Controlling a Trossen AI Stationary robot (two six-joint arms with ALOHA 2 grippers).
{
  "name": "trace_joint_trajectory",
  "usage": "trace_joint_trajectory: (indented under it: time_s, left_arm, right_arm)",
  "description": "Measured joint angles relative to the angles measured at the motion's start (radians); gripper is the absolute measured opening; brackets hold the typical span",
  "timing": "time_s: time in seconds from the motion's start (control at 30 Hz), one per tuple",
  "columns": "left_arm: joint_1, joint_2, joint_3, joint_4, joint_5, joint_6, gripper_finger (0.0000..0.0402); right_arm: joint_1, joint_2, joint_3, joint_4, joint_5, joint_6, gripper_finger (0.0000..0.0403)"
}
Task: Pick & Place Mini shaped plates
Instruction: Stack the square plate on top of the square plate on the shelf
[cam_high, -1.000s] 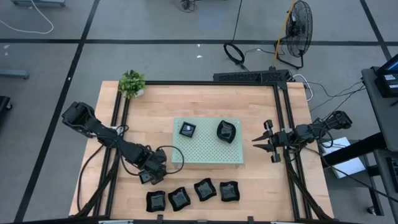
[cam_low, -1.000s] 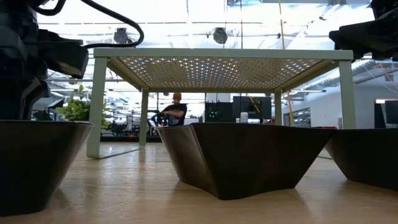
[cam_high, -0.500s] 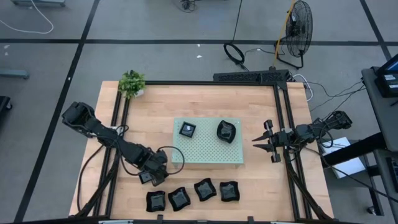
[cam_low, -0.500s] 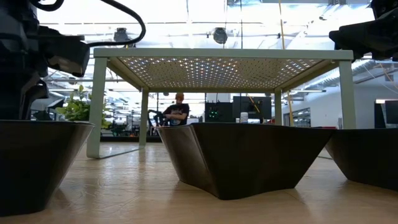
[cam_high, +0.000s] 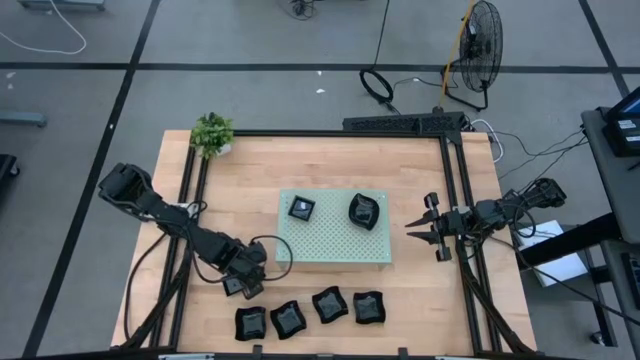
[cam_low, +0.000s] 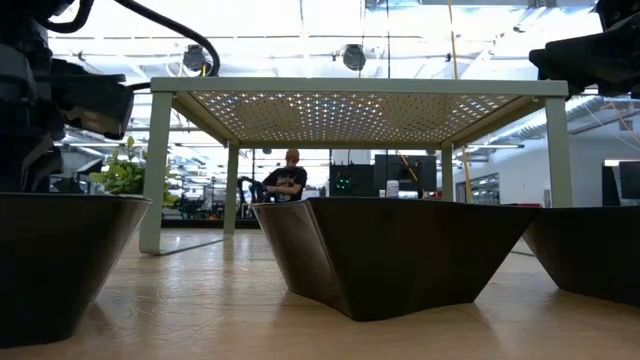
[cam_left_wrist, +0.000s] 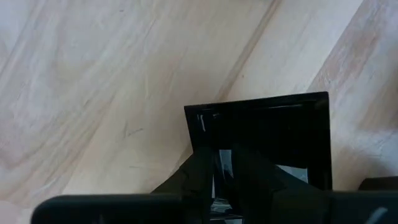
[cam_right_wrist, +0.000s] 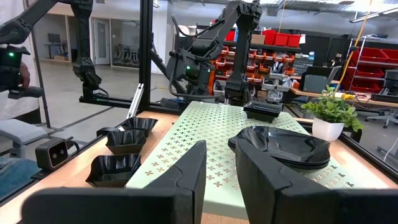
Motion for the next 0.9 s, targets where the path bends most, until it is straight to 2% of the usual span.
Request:
trace_joint_trajectory:
  time_s: [0.3, 0.9]
  left_arm:
    - [0.003, -0.016, -0.003, 0.021, 0.008, 0.052, 0.0067]
    - [0.057, -0.037, -0.003, -0.273, -0.052, 0.014, 0.0067]
  right_arm:
    - [0.000, 0.000, 0.000, 0.000, 0.000, 0.000, 0.0075]
    - [0.000, 0.000, 0.000, 0.000, 0.000, 0.000, 0.0075]
